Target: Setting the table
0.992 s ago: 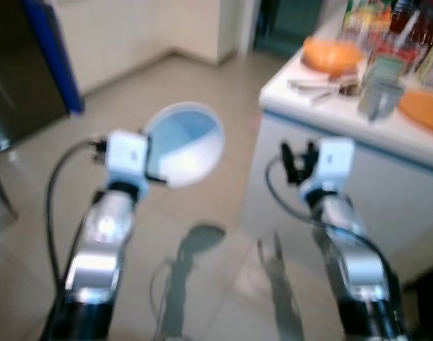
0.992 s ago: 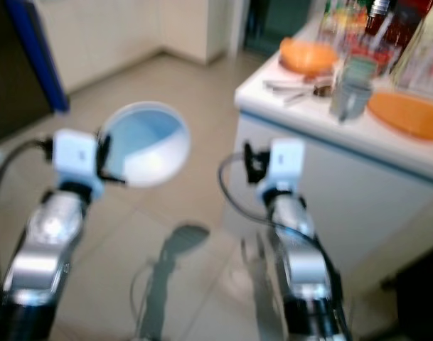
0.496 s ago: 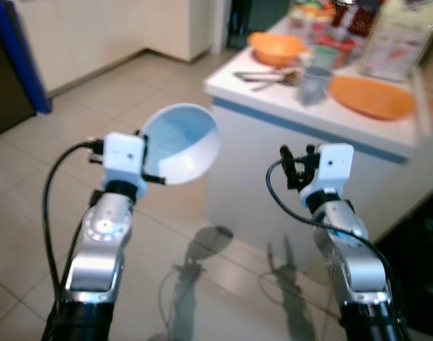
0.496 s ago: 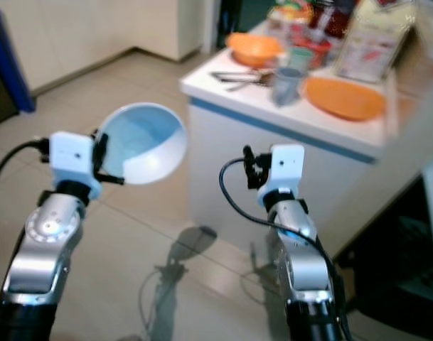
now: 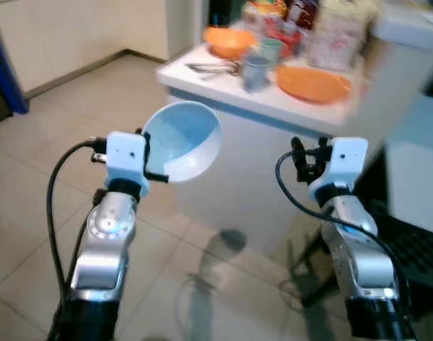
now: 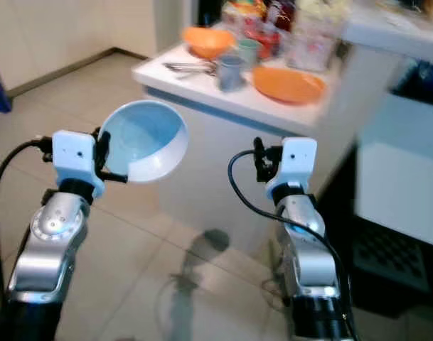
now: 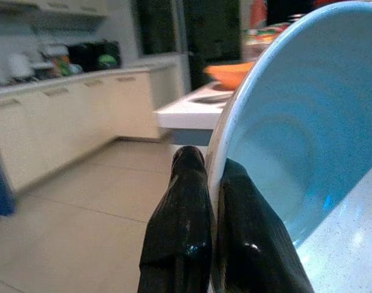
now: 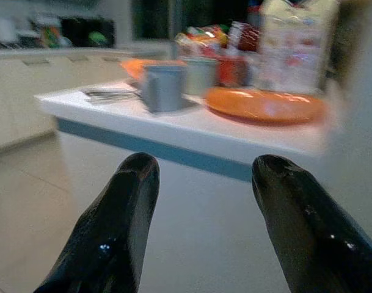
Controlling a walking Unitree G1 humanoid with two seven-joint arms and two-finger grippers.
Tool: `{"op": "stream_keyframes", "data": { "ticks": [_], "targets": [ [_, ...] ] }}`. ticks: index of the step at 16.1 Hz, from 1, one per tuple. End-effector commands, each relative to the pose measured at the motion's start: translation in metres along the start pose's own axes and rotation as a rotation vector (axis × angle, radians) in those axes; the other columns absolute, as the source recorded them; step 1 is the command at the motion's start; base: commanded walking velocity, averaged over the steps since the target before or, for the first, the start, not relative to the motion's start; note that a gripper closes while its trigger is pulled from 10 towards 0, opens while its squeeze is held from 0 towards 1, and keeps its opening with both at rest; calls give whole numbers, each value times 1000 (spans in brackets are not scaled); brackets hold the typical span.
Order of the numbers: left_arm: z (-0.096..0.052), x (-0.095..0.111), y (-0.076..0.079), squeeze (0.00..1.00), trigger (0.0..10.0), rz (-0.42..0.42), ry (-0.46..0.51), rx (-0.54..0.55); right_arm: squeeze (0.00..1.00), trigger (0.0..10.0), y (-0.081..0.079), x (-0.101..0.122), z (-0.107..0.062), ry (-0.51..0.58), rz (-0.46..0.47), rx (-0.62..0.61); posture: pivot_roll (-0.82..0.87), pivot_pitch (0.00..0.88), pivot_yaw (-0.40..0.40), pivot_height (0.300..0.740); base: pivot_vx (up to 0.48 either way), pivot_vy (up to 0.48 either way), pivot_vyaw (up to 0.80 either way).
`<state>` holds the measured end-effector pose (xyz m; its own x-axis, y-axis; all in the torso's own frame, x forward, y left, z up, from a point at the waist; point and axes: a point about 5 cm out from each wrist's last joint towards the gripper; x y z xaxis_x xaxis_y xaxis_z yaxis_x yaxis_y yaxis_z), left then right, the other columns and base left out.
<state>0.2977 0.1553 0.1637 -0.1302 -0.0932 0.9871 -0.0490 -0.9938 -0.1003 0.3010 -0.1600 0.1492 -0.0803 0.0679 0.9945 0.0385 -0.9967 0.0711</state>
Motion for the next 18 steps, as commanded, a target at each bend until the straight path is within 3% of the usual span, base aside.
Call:
{"op": "stream_keyframes", "data": {
  "ticks": [1, 13, 18],
  "targets": [
    [5, 11, 3, 0, 10000, 3, 53, -11, 0, 10000, 4, 6, 3, 16, 3, -14, 63, 0, -49, 740, 0, -337, 0],
    [13, 12, 12, 0, 10000, -36, 67, -9, 0, 10000, 17, 10, 8, 15, -16, -71, 39, 0, -48, 740, 0, -341, 0],
    [16, 12, 12, 0, 10000, 3, 68, -26, 0, 10000, 20, 4, 8, -14, 12, -107, 60, 0, -53, 740, 0, -339, 0]
  ]
}}
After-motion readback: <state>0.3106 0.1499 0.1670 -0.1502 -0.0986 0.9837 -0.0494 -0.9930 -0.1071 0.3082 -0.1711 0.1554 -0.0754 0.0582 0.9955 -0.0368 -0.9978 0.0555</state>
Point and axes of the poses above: a point about 5 cm out from each wrist's last joint towards the gripper, its own z axis pointing out of the wrist towards the gripper, its own x axis along the axis of the wrist's last joint, y = z × x, and after that the axes turned 5 degrees about -z, right-handed
